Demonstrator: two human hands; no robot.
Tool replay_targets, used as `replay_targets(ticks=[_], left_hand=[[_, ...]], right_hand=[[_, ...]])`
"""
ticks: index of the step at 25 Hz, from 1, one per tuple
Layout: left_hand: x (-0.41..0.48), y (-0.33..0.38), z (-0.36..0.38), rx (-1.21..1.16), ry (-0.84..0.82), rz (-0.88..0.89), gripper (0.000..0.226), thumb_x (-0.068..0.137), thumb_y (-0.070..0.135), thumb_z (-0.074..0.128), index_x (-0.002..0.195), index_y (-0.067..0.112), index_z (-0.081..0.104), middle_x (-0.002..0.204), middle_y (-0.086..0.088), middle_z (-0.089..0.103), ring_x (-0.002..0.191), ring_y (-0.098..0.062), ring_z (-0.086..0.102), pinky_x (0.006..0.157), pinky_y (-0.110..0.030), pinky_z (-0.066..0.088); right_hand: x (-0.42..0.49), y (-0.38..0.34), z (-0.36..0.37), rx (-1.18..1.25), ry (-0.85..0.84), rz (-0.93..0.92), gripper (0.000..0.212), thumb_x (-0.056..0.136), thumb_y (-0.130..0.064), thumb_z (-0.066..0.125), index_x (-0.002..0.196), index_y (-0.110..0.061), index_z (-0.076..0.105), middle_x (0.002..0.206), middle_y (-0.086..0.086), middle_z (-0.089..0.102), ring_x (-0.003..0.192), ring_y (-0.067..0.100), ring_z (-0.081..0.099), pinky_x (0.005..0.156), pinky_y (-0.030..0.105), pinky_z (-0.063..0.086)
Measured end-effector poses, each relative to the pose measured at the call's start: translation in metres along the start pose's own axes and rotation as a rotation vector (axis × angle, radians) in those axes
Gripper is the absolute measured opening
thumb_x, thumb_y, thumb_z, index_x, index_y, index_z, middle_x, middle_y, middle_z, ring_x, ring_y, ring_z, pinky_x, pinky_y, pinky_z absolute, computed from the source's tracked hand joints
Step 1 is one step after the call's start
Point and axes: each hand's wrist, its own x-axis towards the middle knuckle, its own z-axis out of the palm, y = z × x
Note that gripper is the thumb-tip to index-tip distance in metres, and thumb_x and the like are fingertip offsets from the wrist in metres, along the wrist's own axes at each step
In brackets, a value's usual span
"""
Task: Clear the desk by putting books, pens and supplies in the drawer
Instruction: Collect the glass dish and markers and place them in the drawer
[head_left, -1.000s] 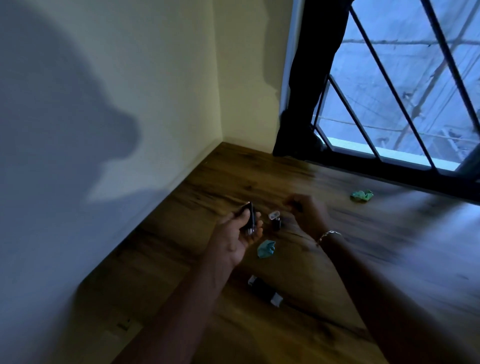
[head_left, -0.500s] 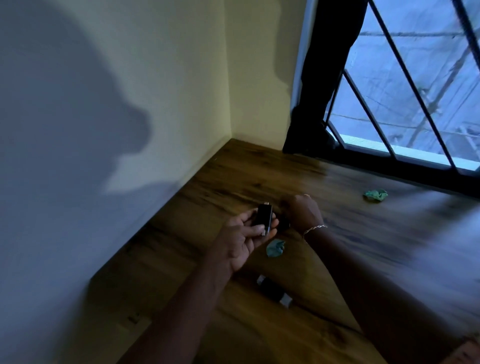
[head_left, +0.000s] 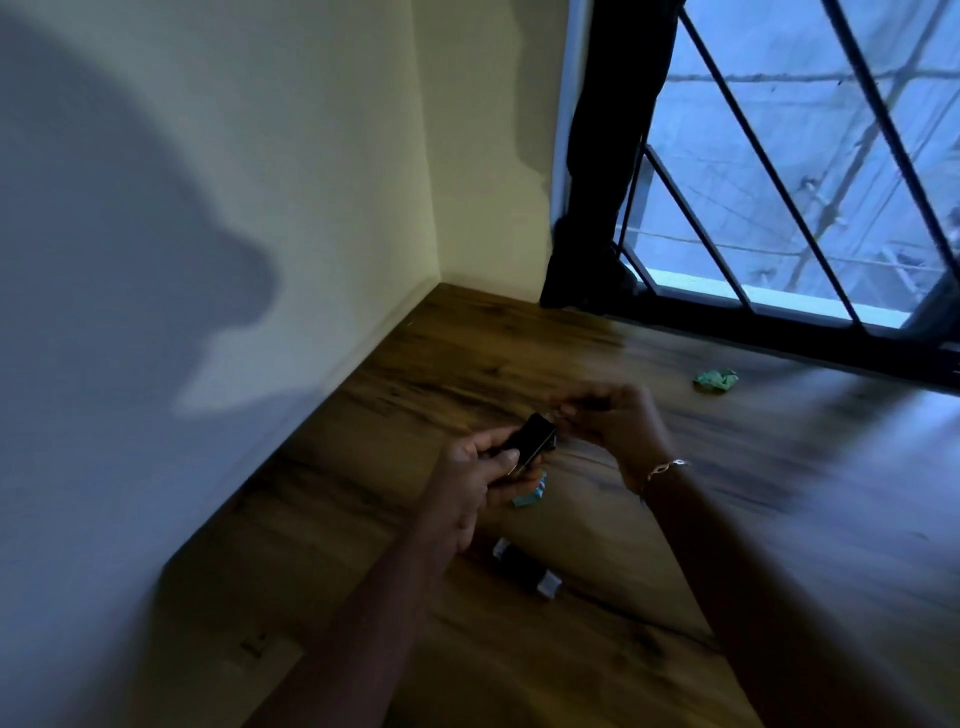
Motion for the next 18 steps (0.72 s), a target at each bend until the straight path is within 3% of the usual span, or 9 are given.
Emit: replay_targets(ticks=[2, 5, 7, 10, 14, 16, 18], left_hand=[[-0.001, -0.001, 0.004, -0.018, -0.004, -0.025, 0.025, 0.091, -0.008, 0.046, 0.112, -0.002, 0.056, 0.091, -0.017, 0.064, 0.074, -0.020, 0.067, 0.058, -0.024, 0.058], [-0.003, -0.003, 0.007, -0.044, 0.009, -0.048, 0.027, 0.089, -0.008, 0.048, 0.116, -0.005, 0.055, 0.092, -0.018, 0.063, 0.078, -0.026, 0.064, 0.055, -0.026, 0.058], [-0.003, -0.004, 0.008, -0.054, 0.021, -0.061, 0.031, 0.089, -0.008, 0.049, 0.120, -0.005, 0.052, 0.093, -0.019, 0.063, 0.077, -0.028, 0.064, 0.052, -0.026, 0.057], [-0.006, -0.005, 0.009, -0.043, 0.033, -0.087, 0.029, 0.089, -0.007, 0.049, 0.118, -0.002, 0.052, 0.092, -0.019, 0.063, 0.069, -0.024, 0.066, 0.050, -0.027, 0.056], [-0.010, -0.004, 0.013, -0.015, -0.021, -0.084, 0.023, 0.091, -0.007, 0.047, 0.110, -0.002, 0.057, 0.090, -0.018, 0.062, 0.059, -0.019, 0.066, 0.052, -0.027, 0.057], [-0.012, -0.003, 0.015, -0.002, -0.033, -0.081, 0.021, 0.091, -0.007, 0.047, 0.103, 0.003, 0.060, 0.086, -0.016, 0.063, 0.053, -0.015, 0.066, 0.053, -0.028, 0.058], [-0.014, -0.003, 0.017, 0.000, -0.028, -0.085, 0.021, 0.091, -0.008, 0.046, 0.097, 0.007, 0.061, 0.085, -0.015, 0.063, 0.051, -0.014, 0.066, 0.051, -0.027, 0.058]], right_hand=[[-0.010, -0.001, 0.002, 0.020, 0.016, -0.055, 0.026, 0.083, 0.010, 0.054, 0.082, -0.012, 0.067, 0.088, 0.009, 0.067, 0.080, 0.019, 0.063, 0.071, 0.029, 0.054], [-0.021, 0.000, 0.003, 0.027, -0.012, -0.121, 0.025, 0.085, 0.014, 0.046, 0.094, 0.002, 0.066, 0.098, 0.029, 0.064, 0.090, 0.031, 0.064, 0.074, 0.025, 0.055], [-0.027, 0.002, -0.001, 0.003, -0.047, -0.157, 0.027, 0.085, 0.016, 0.044, 0.105, 0.008, 0.062, 0.111, 0.036, 0.058, 0.105, 0.037, 0.060, 0.085, 0.032, 0.053], [-0.034, 0.001, -0.008, -0.004, -0.103, -0.202, 0.027, 0.084, 0.012, 0.049, 0.107, 0.006, 0.061, 0.120, 0.023, 0.060, 0.111, 0.024, 0.059, 0.092, 0.036, 0.050], [-0.037, -0.001, -0.013, 0.018, -0.148, -0.213, 0.031, 0.083, 0.011, 0.051, 0.103, -0.010, 0.062, 0.112, 0.010, 0.063, 0.097, 0.001, 0.064, 0.084, 0.021, 0.054], [-0.038, 0.000, -0.015, 0.019, -0.150, -0.225, 0.032, 0.083, 0.010, 0.051, 0.102, -0.012, 0.062, 0.111, 0.009, 0.063, 0.094, -0.002, 0.064, 0.081, 0.021, 0.055], [-0.037, 0.005, -0.019, 0.017, -0.178, -0.248, 0.022, 0.080, -0.002, 0.059, 0.095, -0.015, 0.067, 0.106, 0.000, 0.068, 0.096, 0.002, 0.065, 0.079, 0.024, 0.055]])
